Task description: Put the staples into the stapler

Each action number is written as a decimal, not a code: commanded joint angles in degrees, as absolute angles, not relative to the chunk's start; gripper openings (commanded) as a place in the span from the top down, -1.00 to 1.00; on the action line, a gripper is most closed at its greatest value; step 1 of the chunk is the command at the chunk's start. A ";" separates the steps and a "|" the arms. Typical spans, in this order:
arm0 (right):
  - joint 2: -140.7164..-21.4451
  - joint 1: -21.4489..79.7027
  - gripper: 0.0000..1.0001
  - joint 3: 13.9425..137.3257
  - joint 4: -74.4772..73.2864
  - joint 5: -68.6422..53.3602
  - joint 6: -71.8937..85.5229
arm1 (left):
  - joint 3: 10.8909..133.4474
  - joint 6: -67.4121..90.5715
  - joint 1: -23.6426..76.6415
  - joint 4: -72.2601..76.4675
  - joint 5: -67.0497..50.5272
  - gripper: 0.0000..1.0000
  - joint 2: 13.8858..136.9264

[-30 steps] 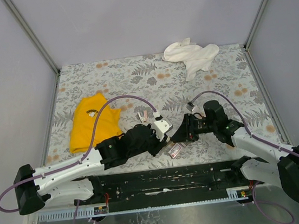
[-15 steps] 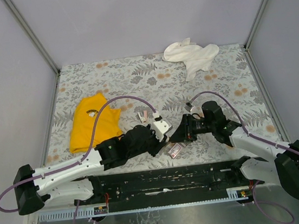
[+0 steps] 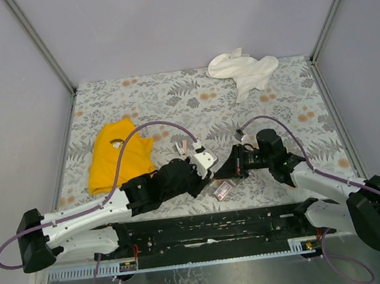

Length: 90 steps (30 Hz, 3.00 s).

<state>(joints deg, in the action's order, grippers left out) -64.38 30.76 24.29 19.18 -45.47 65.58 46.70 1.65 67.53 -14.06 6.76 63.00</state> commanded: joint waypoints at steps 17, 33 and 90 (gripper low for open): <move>-66.25 31.68 1.00 22.84 31.23 -23.05 53.43 | 53.52 39.90 63.19 -17.65 28.99 -1.00 66.69; -62.69 31.73 1.00 19.99 32.13 -21.35 50.71 | 55.67 47.24 53.78 -11.98 16.35 -1.00 78.85; -74.40 25.60 1.00 27.98 26.30 -27.65 51.05 | 37.28 44.36 40.83 -19.81 16.64 -1.00 56.63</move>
<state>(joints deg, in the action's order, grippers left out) -70.70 27.14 24.38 21.63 -23.29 51.86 35.31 46.44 42.48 -16.73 14.55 58.43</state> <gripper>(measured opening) 0.033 0.997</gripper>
